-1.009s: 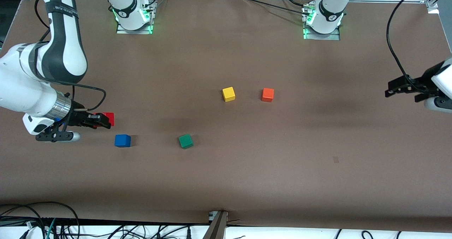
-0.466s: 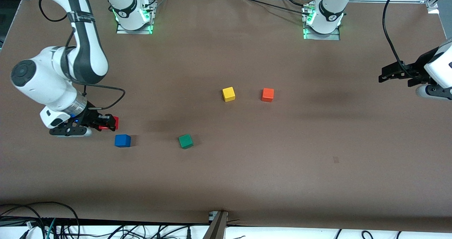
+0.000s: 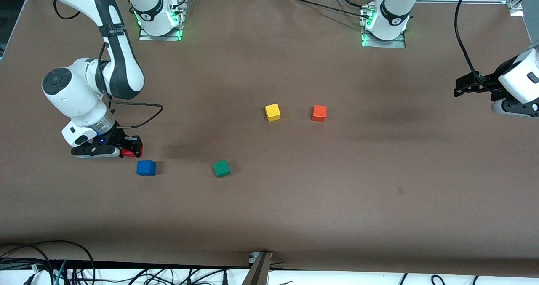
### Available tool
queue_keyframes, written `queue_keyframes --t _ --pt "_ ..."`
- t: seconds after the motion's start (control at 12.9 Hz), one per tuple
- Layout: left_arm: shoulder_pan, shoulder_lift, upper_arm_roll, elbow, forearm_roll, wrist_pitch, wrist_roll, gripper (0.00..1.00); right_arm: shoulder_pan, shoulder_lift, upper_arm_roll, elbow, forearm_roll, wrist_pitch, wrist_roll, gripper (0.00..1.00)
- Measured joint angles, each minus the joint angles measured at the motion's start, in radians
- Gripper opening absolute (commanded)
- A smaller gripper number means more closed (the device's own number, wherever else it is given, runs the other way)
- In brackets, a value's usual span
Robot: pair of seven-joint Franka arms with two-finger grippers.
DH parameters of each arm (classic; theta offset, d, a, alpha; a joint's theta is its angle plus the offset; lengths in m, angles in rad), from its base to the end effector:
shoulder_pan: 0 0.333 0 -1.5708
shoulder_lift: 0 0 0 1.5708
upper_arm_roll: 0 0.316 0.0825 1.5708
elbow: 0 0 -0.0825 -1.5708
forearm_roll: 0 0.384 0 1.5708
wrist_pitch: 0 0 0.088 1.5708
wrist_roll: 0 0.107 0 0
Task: Pass red block to right arm, stack on blue
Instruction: 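Move the red cube with the right gripper above the blue cube, then lower the red cube onto the blue cube with the right gripper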
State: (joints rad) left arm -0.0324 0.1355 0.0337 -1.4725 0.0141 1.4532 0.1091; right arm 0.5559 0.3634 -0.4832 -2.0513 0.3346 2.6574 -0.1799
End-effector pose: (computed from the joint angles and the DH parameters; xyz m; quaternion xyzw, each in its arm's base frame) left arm 0.5817 0.0011 0.5839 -0.9955 0.0534 0.0777 0.0051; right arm 0.6160 0.0483 0.3089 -0.9886 -0.0149 -0.1495 0.0102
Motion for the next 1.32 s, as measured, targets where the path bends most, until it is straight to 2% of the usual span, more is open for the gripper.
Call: queue_keyframes --t 0.39,0.85,1.32 --pt "-0.005 0.004 -0.030 -0.001 0.000 0.000 -0.008 1.00 -0.002 0.076 0.000 0.036 0.002 0.075 0.000 0.15" --pt "0.000 0.005 -0.029 -0.001 0.000 0.000 -0.009 1.00 -0.006 0.161 0.006 0.137 0.057 0.079 0.000 0.15" --pt "0.002 0.005 -0.028 -0.001 0.000 0.000 -0.008 1.00 -0.099 0.193 0.104 0.187 0.057 0.079 -0.056 0.15"
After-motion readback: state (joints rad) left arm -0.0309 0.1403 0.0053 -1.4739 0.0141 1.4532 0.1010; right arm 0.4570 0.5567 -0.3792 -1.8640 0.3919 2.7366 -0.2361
